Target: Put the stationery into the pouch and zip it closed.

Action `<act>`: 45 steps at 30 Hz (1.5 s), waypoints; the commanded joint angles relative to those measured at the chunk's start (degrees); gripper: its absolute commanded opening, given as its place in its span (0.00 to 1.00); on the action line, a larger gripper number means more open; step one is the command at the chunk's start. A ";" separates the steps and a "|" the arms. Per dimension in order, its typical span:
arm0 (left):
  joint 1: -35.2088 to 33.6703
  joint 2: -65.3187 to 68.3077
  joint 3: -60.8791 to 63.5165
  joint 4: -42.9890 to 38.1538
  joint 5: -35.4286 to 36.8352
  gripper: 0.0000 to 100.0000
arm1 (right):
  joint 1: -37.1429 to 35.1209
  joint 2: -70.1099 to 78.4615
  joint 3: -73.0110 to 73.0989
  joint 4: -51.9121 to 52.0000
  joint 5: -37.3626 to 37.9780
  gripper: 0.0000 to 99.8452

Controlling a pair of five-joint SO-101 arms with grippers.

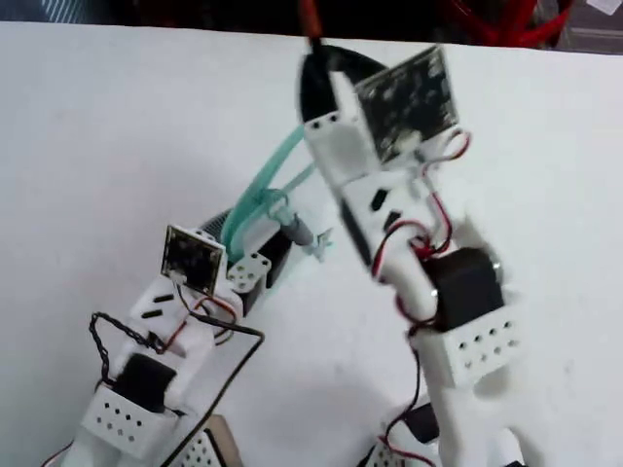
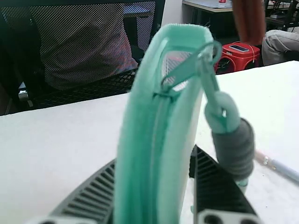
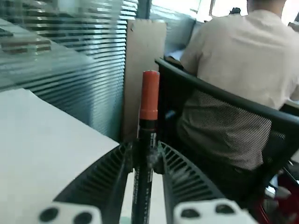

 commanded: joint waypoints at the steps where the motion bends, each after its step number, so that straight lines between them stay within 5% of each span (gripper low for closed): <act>1: -0.31 -0.57 -0.62 -1.23 0.18 0.19 | -3.30 -2.68 -0.09 -4.53 -0.53 0.02; 7: -0.22 -0.57 -0.70 -1.23 0.18 0.19 | -4.79 -2.51 2.73 -6.20 -2.29 0.02; 14: -0.31 -0.57 -0.70 -1.23 0.18 0.19 | -4.35 -2.51 15.91 -21.93 -2.90 0.02; 20: -0.40 -0.57 -0.70 -1.32 0.18 0.19 | -1.45 -4.35 19.96 -20.26 -3.16 0.02; 45: -0.31 -0.57 -0.70 -1.32 0.18 0.19 | 0.92 4.00 12.31 -28.62 -3.34 0.02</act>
